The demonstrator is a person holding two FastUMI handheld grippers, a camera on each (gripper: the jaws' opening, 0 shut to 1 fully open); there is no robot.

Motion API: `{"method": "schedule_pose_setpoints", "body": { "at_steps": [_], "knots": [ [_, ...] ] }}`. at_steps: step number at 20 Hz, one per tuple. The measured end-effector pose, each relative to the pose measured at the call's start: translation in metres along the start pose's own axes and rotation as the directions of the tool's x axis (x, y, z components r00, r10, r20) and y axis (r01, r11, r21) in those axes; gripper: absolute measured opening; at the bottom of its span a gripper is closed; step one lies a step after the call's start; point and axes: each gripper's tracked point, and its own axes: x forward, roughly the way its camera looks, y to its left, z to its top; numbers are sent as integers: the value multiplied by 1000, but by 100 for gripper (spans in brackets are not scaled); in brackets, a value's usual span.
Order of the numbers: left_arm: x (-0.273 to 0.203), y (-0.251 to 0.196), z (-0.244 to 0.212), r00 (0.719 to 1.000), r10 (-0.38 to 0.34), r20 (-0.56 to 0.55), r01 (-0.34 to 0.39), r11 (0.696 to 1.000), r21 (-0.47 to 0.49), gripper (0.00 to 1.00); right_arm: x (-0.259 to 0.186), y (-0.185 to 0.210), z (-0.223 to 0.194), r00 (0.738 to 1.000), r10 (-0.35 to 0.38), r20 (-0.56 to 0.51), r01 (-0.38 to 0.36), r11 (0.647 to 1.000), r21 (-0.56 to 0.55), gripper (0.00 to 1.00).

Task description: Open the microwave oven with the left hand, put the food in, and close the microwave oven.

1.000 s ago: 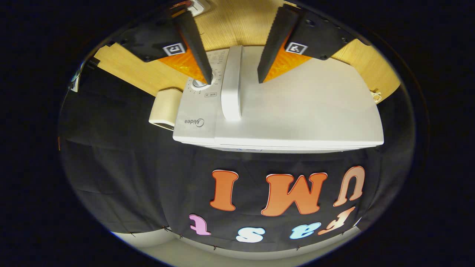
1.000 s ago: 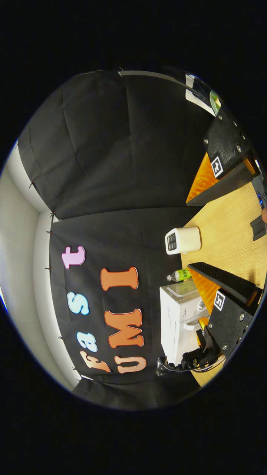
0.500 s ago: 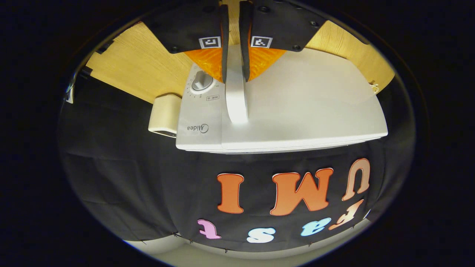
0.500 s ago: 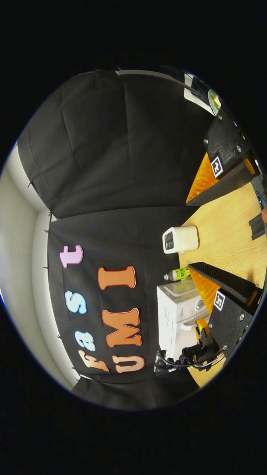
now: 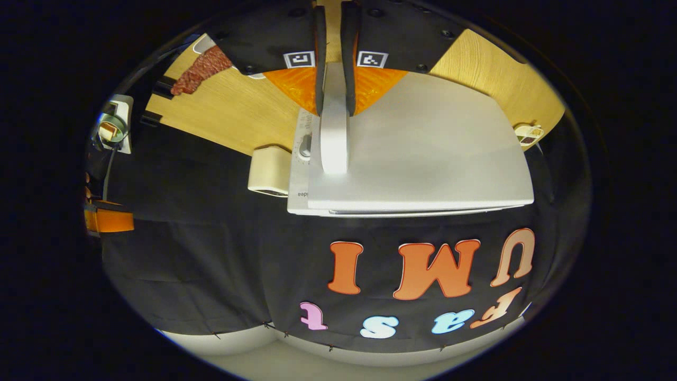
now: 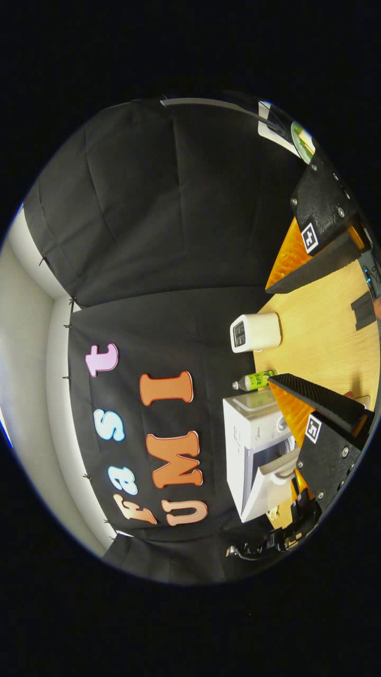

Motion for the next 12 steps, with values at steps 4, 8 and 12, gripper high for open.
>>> {"method": "schedule_pose_setpoints", "body": {
  "at_steps": [4,8,12],
  "knots": [
    [-68,20,-8,999,-51,-8,51,999,14,15,-10,23,6,999,34,19,-34,999,-14,94],
    [-120,49,-11,999,-42,2,42,999,6,14,-18,50,8,997,69,27,-68,997,-20,94],
    [-175,77,-20,999,-16,28,16,1000,-19,14,-23,77,7,994,100,32,-98,994,-46,94]
  ]
}}
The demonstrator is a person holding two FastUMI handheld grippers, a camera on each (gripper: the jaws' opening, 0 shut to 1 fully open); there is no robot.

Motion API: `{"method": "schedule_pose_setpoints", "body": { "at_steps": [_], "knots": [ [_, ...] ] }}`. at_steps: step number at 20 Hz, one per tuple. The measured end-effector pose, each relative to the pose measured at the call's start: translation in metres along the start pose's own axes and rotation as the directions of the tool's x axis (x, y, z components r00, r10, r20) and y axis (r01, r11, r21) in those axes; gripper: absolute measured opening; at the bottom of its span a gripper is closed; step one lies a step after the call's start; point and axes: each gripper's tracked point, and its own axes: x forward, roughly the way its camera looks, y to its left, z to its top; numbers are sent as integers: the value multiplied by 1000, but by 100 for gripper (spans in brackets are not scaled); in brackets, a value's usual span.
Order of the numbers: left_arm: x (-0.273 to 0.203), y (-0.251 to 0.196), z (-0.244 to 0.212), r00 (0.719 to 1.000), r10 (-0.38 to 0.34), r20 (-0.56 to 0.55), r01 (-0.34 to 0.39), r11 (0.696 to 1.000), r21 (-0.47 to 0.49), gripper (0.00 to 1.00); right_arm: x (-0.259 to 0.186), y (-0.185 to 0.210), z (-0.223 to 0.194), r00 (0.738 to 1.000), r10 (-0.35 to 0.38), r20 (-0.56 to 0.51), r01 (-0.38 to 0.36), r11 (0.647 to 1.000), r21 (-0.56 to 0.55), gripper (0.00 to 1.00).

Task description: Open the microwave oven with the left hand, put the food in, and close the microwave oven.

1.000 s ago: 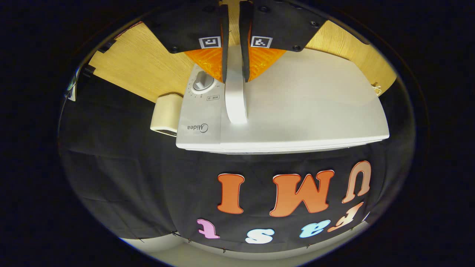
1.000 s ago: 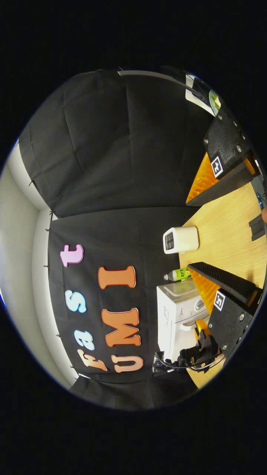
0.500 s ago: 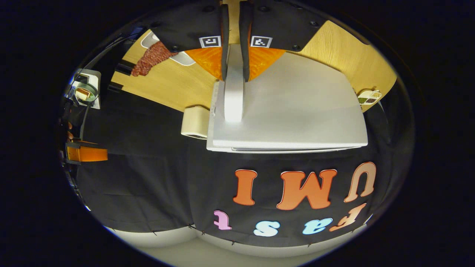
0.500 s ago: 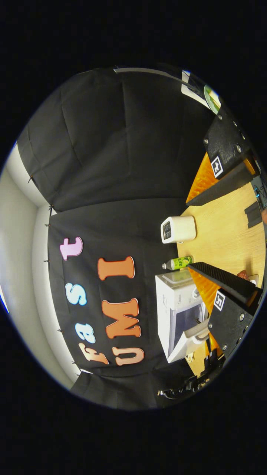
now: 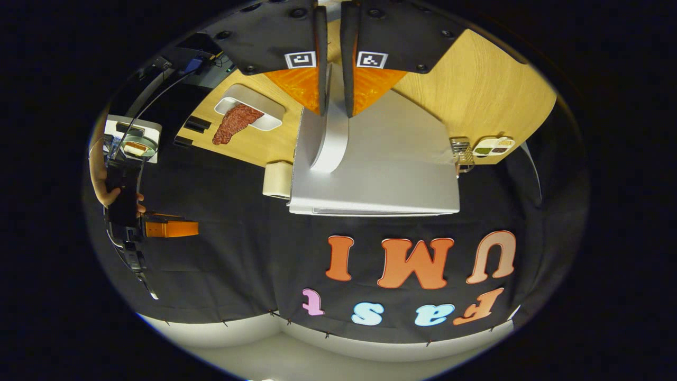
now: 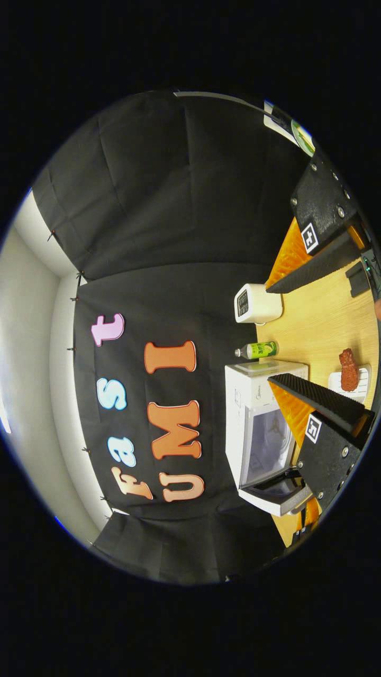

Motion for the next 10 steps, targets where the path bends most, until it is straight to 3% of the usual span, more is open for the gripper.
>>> {"method": "schedule_pose_setpoints", "body": {
  "at_steps": [3,10],
  "knots": [
    [-41,29,27,995,45,95,-47,999,22,11,0,22,-4,1000,29,-8,-29,1000,-9,94],
    [-95,118,20,959,264,104,-266,964,14,11,-3,60,-17,997,77,-33,-77,997,-23,94]
  ]
}}
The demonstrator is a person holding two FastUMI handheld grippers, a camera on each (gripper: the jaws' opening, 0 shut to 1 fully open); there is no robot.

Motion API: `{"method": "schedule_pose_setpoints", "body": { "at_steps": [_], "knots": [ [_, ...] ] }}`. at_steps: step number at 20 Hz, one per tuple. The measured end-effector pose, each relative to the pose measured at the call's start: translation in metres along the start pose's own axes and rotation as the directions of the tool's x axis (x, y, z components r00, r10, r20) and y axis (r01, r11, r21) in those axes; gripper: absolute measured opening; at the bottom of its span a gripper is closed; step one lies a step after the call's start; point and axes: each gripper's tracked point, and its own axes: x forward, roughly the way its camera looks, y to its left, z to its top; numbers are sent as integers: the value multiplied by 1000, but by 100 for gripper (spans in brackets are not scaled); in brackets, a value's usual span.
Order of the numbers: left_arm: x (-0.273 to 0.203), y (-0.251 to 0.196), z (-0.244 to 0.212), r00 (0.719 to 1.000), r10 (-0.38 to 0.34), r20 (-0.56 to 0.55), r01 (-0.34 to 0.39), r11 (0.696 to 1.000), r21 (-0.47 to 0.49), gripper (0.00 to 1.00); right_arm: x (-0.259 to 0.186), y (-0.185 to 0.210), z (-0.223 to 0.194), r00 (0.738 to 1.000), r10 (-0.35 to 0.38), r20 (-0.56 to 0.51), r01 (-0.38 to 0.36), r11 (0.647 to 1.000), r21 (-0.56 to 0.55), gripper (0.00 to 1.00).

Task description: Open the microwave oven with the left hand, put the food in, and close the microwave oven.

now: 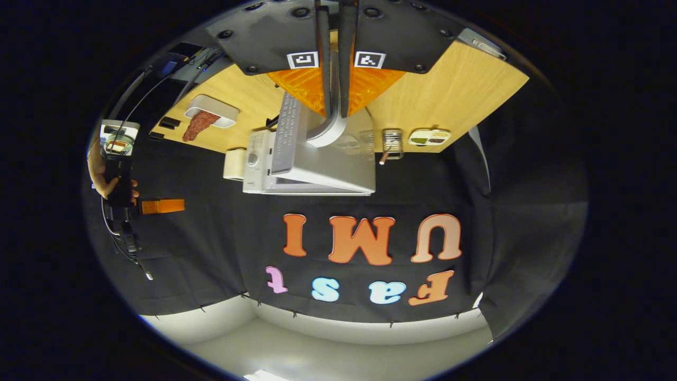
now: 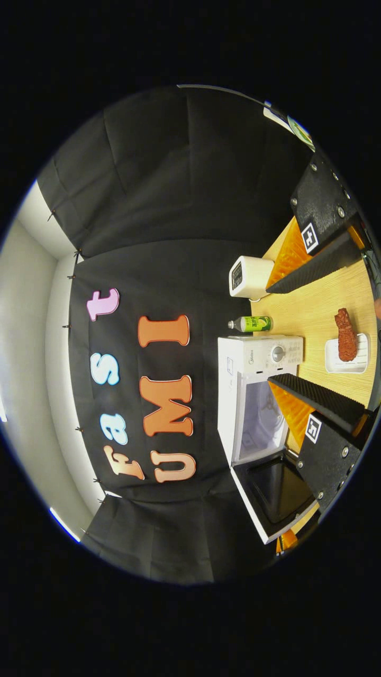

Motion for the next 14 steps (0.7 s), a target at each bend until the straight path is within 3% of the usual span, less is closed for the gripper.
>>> {"method": "schedule_pose_setpoints", "body": {
  "at_steps": [8,11,14],
  "knots": [
    [-16,94,-5,981,195,-6,-195,979,-60,11,0,-6,-18,999,-35,-31,35,999,3,94],
    [-36,125,17,951,305,48,-303,952,-47,11,1,-18,-29,997,-64,-49,64,998,1,95],
    [-50,133,44,937,337,94,-335,942,-37,11,5,-26,-48,993,-84,-85,87,996,30,94]
  ]
}}
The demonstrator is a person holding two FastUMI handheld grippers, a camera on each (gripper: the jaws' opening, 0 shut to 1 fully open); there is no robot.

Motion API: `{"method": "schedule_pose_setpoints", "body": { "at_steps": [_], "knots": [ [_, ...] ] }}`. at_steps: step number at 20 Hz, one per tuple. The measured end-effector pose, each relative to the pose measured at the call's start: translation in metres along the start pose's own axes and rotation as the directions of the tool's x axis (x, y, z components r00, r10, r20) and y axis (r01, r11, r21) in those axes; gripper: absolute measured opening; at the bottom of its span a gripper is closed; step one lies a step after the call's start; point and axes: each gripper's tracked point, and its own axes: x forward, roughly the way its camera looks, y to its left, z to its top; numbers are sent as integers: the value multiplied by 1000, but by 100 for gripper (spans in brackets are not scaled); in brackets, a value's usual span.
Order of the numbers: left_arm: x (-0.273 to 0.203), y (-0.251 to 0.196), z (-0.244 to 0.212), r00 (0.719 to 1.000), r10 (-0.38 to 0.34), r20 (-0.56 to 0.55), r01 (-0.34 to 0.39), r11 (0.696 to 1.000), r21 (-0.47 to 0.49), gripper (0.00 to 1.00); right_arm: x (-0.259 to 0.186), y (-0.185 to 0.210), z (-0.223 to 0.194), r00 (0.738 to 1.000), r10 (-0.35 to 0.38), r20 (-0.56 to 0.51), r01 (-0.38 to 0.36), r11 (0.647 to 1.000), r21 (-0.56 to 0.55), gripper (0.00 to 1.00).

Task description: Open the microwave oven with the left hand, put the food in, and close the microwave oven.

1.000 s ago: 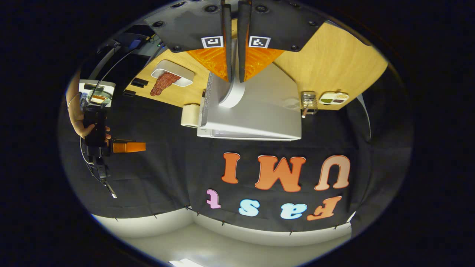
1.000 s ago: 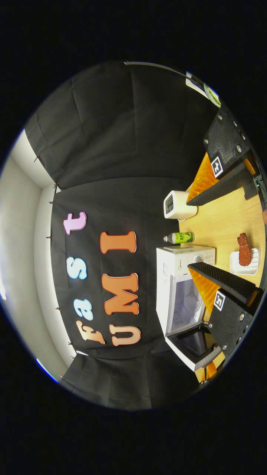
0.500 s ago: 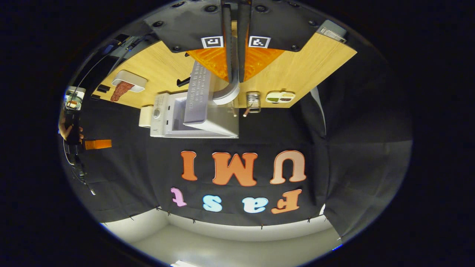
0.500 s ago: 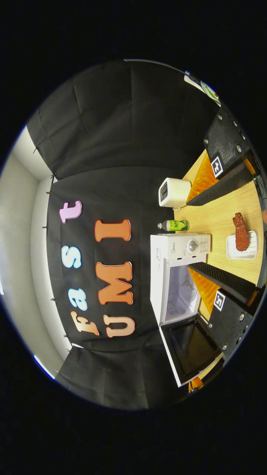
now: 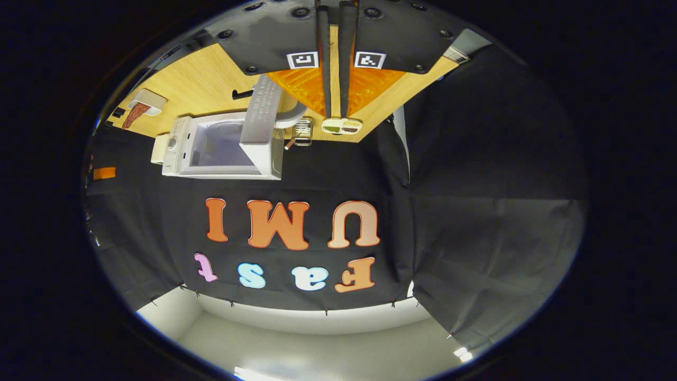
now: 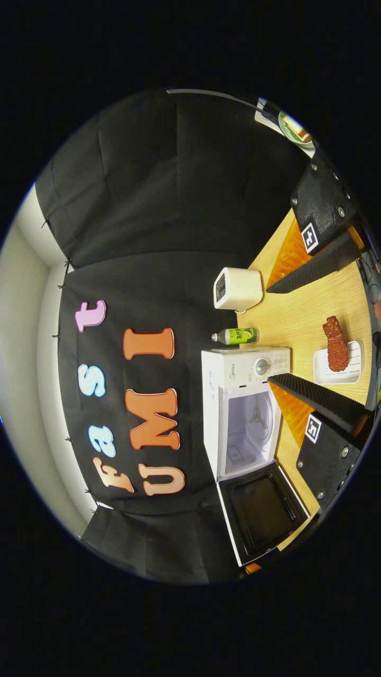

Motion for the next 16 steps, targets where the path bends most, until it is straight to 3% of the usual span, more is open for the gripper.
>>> {"method": "schedule_pose_setpoints", "body": {
  "at_steps": [1,2,5,13,16],
  "knots": [
    [-6,4,11,1000,13,12,-13,1000,4,29,3,-2,-9,1000,-5,-18,5,1000,15,94],
    [-7,7,18,999,29,22,-29,1000,7,40,6,-1,-19,999,-7,-39,8,1000,29,94],
    [-12,2,25,1000,28,13,-28,1000,-1,86,13,-1,-47,996,-6,-89,13,997,80,94],
    [5,9,31,999,43,-5,-43,997,-69,99,34,-9,-115,977,-10,-214,71,959,275,95],
    [13,14,38,999,49,-5,-49,996,-74,99,37,2,-132,967,48,-250,53,923,381,93]
  ]
}}
